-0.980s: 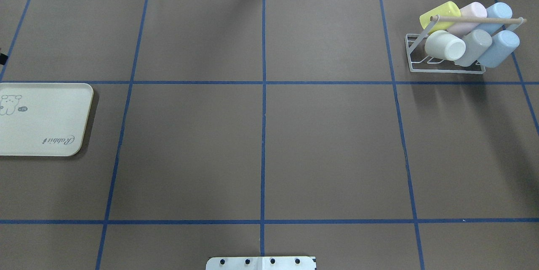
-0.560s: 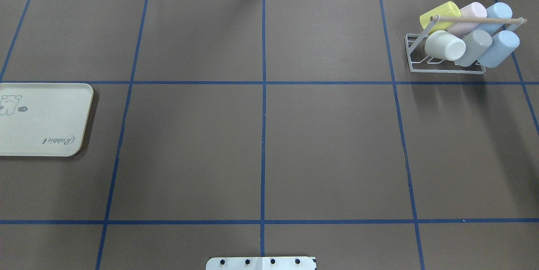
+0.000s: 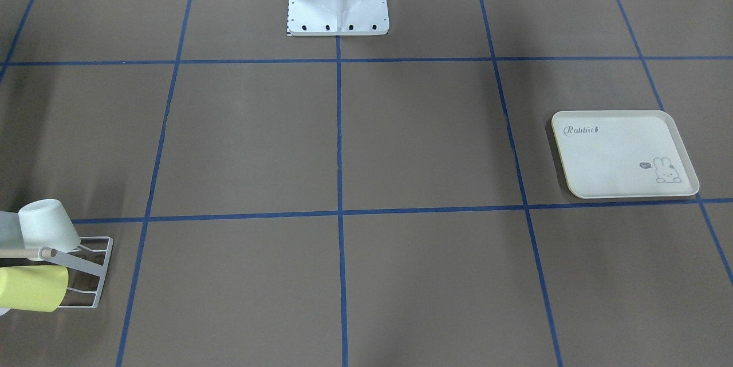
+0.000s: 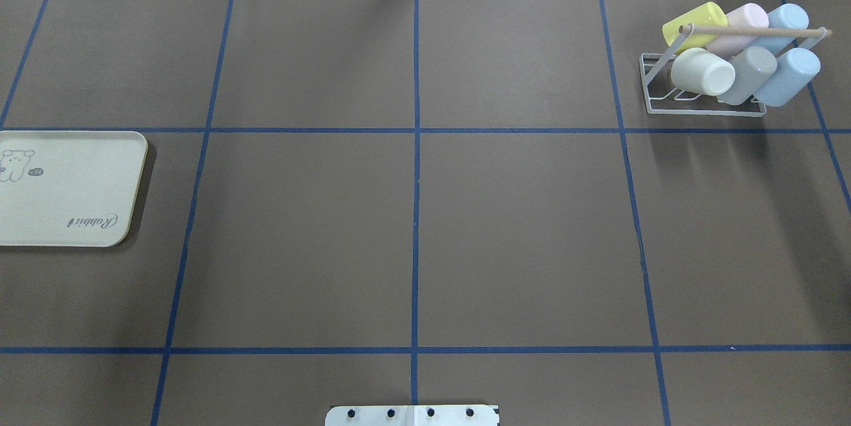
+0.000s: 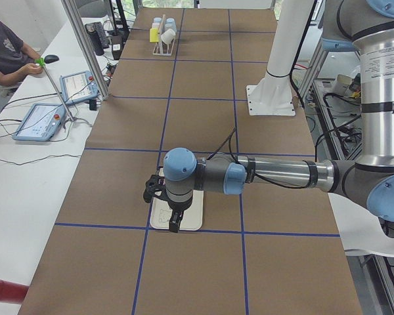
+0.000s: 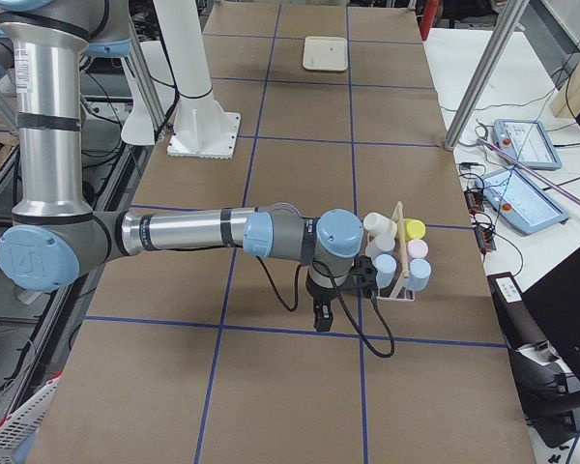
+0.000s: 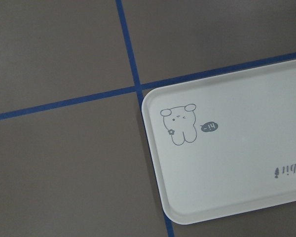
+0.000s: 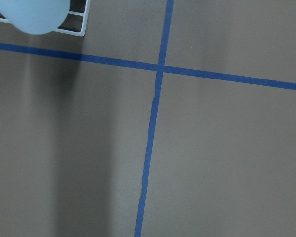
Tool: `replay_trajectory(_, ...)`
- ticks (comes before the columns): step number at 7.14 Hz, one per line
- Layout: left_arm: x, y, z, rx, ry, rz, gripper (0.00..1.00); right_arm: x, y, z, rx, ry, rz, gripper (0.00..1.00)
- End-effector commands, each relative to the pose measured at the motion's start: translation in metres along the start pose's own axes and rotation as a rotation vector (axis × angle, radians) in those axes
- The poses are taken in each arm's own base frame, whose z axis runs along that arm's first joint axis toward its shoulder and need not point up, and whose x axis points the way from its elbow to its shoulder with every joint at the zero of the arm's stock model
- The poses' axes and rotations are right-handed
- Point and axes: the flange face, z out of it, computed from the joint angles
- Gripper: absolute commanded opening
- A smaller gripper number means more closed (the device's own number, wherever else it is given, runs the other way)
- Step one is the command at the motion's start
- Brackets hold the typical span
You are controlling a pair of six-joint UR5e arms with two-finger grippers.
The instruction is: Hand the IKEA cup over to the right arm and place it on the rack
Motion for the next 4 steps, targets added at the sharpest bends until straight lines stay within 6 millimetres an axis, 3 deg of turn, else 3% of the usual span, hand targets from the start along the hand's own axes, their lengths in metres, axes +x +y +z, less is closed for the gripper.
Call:
replay_trajectory(1, -0.0069, 0.0016, 0.0012, -0.008, -0.061, -0.068, 1.0, -0.001, -0.0015, -0.0013, 0.003, 0.001, 0.023, 1.0)
replay_trajectory(4, -0.0035, -0.0009, 0.0001, -0.005, -0.052, -0.07, 1.0, 0.0028, 0.0012, 0.0032, -0.007, -0.001, 0.032, 1.0)
